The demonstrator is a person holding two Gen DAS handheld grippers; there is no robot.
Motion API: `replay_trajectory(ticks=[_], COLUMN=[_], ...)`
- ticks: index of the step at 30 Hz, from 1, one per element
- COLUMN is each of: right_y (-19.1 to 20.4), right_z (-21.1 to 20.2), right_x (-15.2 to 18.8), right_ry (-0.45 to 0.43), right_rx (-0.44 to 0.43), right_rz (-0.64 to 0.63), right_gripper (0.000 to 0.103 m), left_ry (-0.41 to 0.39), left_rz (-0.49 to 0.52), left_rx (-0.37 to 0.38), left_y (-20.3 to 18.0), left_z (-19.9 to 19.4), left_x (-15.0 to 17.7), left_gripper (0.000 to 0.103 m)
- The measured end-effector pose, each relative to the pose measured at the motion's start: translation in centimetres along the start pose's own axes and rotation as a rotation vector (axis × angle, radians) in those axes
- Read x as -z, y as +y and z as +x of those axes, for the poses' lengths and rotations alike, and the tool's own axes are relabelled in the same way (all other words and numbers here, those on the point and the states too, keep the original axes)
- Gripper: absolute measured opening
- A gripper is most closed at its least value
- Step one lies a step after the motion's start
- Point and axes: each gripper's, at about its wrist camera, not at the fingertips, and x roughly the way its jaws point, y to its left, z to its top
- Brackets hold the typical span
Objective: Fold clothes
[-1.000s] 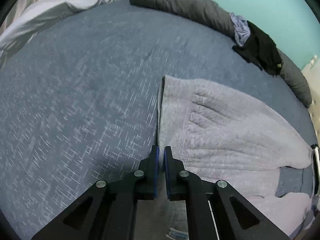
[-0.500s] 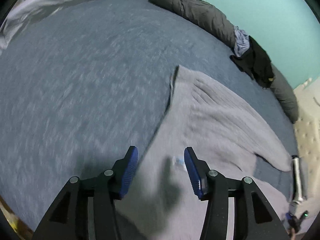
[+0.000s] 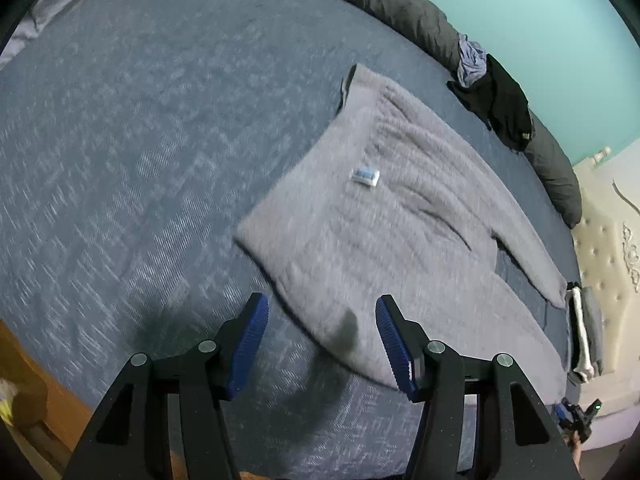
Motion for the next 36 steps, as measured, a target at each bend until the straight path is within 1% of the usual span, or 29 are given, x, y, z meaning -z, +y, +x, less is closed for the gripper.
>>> replay_trajectory(ticks=[3,5,8,10,12,13,14,15,16,17,18,20,21,22,24,27,31,36], right_y=[-0.8,-1.0,-1.0,-1.1,-1.2,-1.0,-0.9,-0.7,-0.6,-0.5,-0.5,-0.2,-0.1,0.1,0.5,1.0,2.3,4.5], right_z=[0.1,0.1,0.1,0.0,-0.2,0.0,0.0,-0.1,-0.1,-0.3,-0.6,-0.9,-1.0,-1.1,-1.2,-1.7,-2.7,-4.8], right_x=[0.1,0.1,-0.3,-0.6,-1.0,-1.2,-1.3,-1.4,-1.5,-1.6,-1.7,-1.9,-2.0,-2.2,-2.4,-3.0,-4.1,-5.8], right_ry=[0.003,-0.002,-0.013,-0.032,-0.051,-0.049,-0.053,-0.057,-0.061,-0.071,-0.082,-0.094,-0.094,-0.089,-0.082,-0.085,-0.099,-0.116], right_rx=[-0.015,-0.018,-0.005,0.002,0.005,0.003,0.002,0.002,0.001,0.000,-0.001,0.001,0.004,0.011,0.011,-0.013,-0.027,-0.031], right_rz=[0.031,0.036,0.022,0.019,0.019,0.016,0.006,-0.005,-0.016,-0.023,-0.030,-0.045,-0.054,-0.061,-0.071,-0.078,-0.097,-0.135], right_gripper=[0.057,0.057,0.057,0.057,0.057,0.056,0.052,0.046,0.045,0.042,0.034,0.021,0.018,0.017,0.011,0.007,0.005,0.005], left_ry=[0.009,0.012,0.009,0.003,-0.007,-0.009,-0.012,-0.014,-0.016,-0.019,-0.022,-0.031,-0.032,-0.033,-0.038,-0.061,-0.091,-0.121], left_rz=[0.014,0.009,-0.028,-0.035,-0.051,-0.064,-0.076,-0.078,-0.078,-0.071,-0.062,-0.039,-0.034,-0.030,-0.014,0.011,0.061,0.116], left_rx=[0.003,0.019,0.027,0.020,0.032,0.040,0.048,0.048,0.048,0.045,0.043,0.037,0.040,0.044,0.045,0.053,0.055,0.065], left_y=[-0.4,-0.5,0.0,0.2,0.4,0.6,0.8,0.8,0.7,0.6,0.4,-0.1,-0.2,-0.3,-0.6,-1.4,-3.1,-5.7], left_z=[0.8,1.3,2.1,2.5,2.7,2.8,2.8,2.8,2.8,2.7,2.5,2.3,2.2,2.1,1.8,0.9,-0.3,-2.2], left_x=[0.8,0.9,0.8,0.6,0.5,0.5,0.4,0.3,0.2,0.1,0.0,-0.3,-0.4,-0.5,-0.8,-1.3,-2.2,-4.0], left_gripper=[0.061,0.061,0.061,0.061,0.060,0.060,0.060,0.056,0.053,0.043,0.034,0.026,0.022,0.019,0.007,0.005,0.004,0.004])
